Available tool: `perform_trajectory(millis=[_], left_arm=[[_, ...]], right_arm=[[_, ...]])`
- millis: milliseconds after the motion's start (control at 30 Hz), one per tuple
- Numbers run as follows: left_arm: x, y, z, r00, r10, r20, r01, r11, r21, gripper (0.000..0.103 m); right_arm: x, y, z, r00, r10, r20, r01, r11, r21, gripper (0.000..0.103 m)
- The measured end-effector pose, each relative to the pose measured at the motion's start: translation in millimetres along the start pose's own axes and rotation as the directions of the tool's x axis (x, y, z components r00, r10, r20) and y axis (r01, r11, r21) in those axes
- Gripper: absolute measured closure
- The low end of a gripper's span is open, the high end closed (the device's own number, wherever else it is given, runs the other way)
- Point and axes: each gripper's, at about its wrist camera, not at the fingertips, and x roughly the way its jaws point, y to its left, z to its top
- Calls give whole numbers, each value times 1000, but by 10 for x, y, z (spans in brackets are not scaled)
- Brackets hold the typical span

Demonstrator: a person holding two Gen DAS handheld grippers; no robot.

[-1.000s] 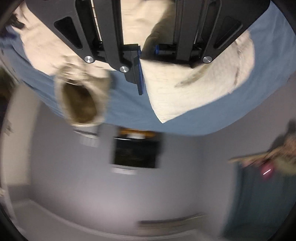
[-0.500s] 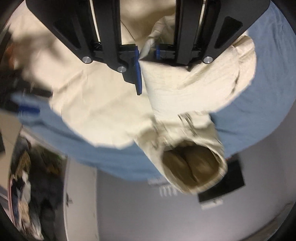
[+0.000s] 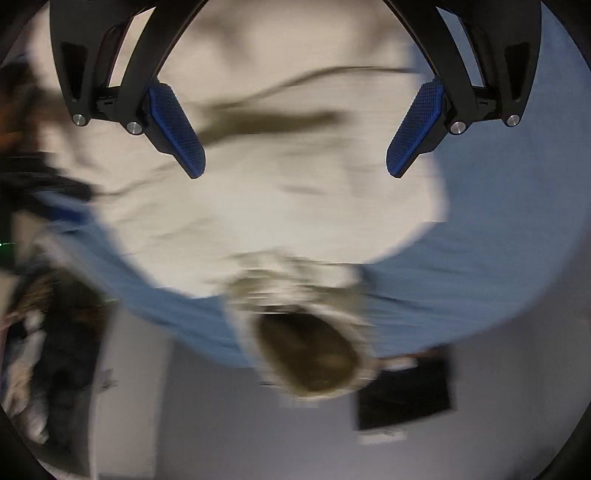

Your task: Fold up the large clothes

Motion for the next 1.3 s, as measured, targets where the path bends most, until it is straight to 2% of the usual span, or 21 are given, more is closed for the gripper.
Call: perform_trajectory(millis=[67,100,200,300,367,433,533,567,600,667,700,767,933,1100,1200,1300], left_arm=[[103,251,-56,994,98,-39,-99,994,-44,8],[201,415,-97,991,112,-78,-121,986,-114,8],[489,765,-208,978,94,-184,-144,950,-276,9],[676,918,-264,966,103,-238,-177,932,-315,9],[756,990,-291,964,87,-249,-173,922,-346,9],[807,1017,-308,965,75,-252,-165,919,-358,9],[882,984,-314,966,61,-252,-150,925,-349,9],[903,965,-311,966,57,-253,-145,929,-342,9],[931,937,-308,965,55,-256,-140,933,-330,9],[940,889,-306,967,52,-250,-130,942,-310,10],[928,872,-307,968,53,-244,-128,945,-302,10],[911,818,-293,971,57,-233,-123,952,-280,10],[884,739,-275,971,78,-227,-134,960,-246,10],[885,668,-269,969,94,-230,-145,966,-216,10],[912,607,-272,966,100,-238,-147,971,-187,10],[936,561,-274,964,108,-244,-151,975,-164,10]], right_arm=[[69,341,73,999,30,-14,-32,994,-108,7],[138,572,104,999,32,-26,-36,981,-190,7],[409,1121,104,999,2,-54,-22,922,-387,7],[707,1439,65,996,-35,-88,-13,872,-490,8],[911,1582,19,992,-92,-86,28,827,-561,8],[1046,1630,-33,987,-125,-96,44,803,-594,9],[1185,1670,-117,981,-180,-72,95,770,-631,35],[1164,1653,-130,985,-166,-55,95,771,-630,45],[1119,1626,-123,988,-150,-43,92,779,-620,58],[954,1552,-83,992,-129,14,112,801,-588,71],[893,1525,-57,991,-126,39,125,808,-576,76],[728,1423,15,988,-125,95,156,830,-535,79],[402,885,260,972,-178,156,223,908,-355,80],[322,120,384,964,-243,109,255,960,-119,80],[388,-286,328,980,-198,32,197,980,22,80],[490,-621,214,995,-94,-35,99,981,169,79]])
